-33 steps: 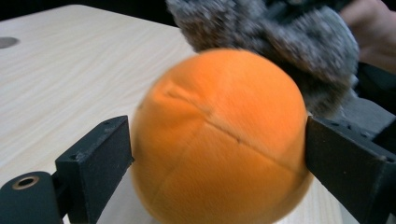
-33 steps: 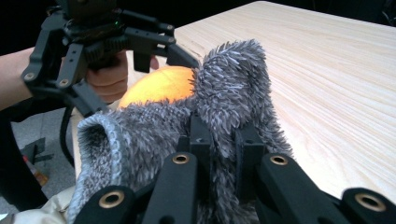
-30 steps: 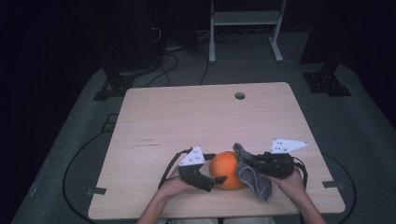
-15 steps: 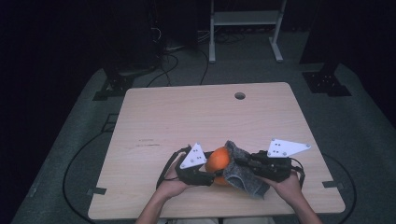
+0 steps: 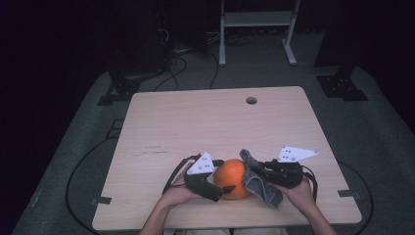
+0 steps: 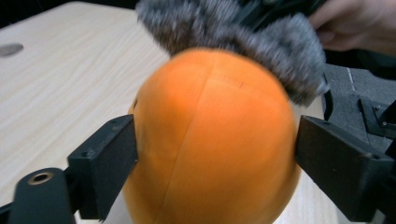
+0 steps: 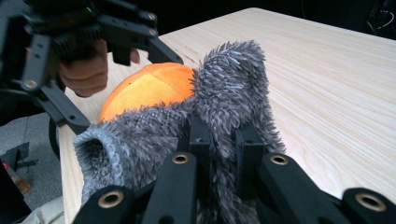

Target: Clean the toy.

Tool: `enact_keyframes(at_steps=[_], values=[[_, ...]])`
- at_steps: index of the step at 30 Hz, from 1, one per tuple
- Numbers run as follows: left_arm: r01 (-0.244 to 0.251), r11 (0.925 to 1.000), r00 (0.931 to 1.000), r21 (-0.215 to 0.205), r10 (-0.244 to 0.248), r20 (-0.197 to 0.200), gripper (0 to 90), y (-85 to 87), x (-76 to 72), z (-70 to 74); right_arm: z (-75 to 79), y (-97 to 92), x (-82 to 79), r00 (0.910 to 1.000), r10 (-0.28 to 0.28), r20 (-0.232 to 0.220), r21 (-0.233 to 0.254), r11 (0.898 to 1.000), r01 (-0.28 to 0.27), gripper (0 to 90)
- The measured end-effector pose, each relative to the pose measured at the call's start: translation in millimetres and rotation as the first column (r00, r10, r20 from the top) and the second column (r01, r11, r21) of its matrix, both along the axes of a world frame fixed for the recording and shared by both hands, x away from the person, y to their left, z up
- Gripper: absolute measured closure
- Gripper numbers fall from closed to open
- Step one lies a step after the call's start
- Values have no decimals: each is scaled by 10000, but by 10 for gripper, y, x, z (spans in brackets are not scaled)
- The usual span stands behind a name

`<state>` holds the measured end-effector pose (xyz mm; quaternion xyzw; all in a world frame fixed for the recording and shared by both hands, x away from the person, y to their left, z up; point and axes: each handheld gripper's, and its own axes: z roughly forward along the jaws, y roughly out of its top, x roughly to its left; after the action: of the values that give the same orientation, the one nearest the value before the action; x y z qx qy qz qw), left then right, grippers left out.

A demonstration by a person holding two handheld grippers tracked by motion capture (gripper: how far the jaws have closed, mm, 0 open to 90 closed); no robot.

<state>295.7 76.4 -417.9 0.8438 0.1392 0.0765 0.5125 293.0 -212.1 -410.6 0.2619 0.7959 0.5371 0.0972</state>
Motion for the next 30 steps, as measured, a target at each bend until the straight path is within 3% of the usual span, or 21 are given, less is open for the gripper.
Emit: enact_keyframes(at_steps=[2, 4, 9, 12, 13, 14, 15, 17, 20, 23, 24, 25, 26, 27, 30], values=[[73, 9999, 9997, -126, -71, 212, 162, 13, 3, -55, 0, 2, 1, 10000, 14, 2, -12, 10000, -14, 802], [-200, 9997, 9989, -124, 205, 428, 268, 0, -13, -64, 11, 1, -11, 10000, -9, 62, -69, 10000, 10, 803], [-969, 9952, 9950, -165, 973, 212, 345, -129, -49, -4, 179, 16, -88, 9980, 494, 393, 280, 9983, -505, 805], [-934, 9956, 9951, -8, 934, 324, 333, -183, -84, 20, 255, 125, -162, 9927, 749, 946, -239, 9970, -730, 804], [-795, 9968, 9962, 53, 793, 353, 333, -192, -99, 31, 255, 125, -162, 9927, 749, 946, -239, 9970, -730, 804], [-280, 9996, 9995, 22, 280, 145, 276, -164, -95, 19, 238, 108, -147, 9932, 722, 916, -319, 9971, -695, 804], [-239, 9997, 9994, -9, 239, 230, 262, -143, -87, 7, 215, 78, -127, 9946, 623, 830, -251, 9979, -604, 804], [-311, 9994, 9993, -116, 314, 224, 267, -130, -74, -20, 163, 20, -85, 9968, 381, 697, -174, 9992, -370, 803], [-640, 9979, 9964, -22, 641, 559, 324, -164, -92, -20, 131, -36, -54, 9984, 137, 547, -208, 9997, -125, 804], [-885, 9960, 9935, 80, 877, 722, 347, -206, -111, -12, 167, -27, -83, 9977, 268, 626, -244, 9994, -253, 805], [-996, 9950, 9925, 67, 989, 716, 348, -255, -135, -10, 223, 30, -124, 9948, 744, 688, -52, 9972, -742, 805], [-996, 9950, 9925, 67, 989, 716, 348, -255, -135, -10, 223, 30, -124, 9948, 744, 688, -52, 9972, -742, 805], [-863, 9960, 9932, 230, 842, 805, 344, -282, -170, -1, 273, 133, -171, 9891, 1073, 1004, -393, 9938, -1039, 804], [-679, 9972, 9946, 304, 653, 803, 332, -279, -183, 5, 284, 166, -185, 9882, 1118, 1044, -514, 9929, -1069, 804], [-92, 9998, 9983, 188, 81, 570, 291, -213, -158, 15, 253, 135, -162, 9880, 1182, 999, -474, 9924, -1139, 804]])
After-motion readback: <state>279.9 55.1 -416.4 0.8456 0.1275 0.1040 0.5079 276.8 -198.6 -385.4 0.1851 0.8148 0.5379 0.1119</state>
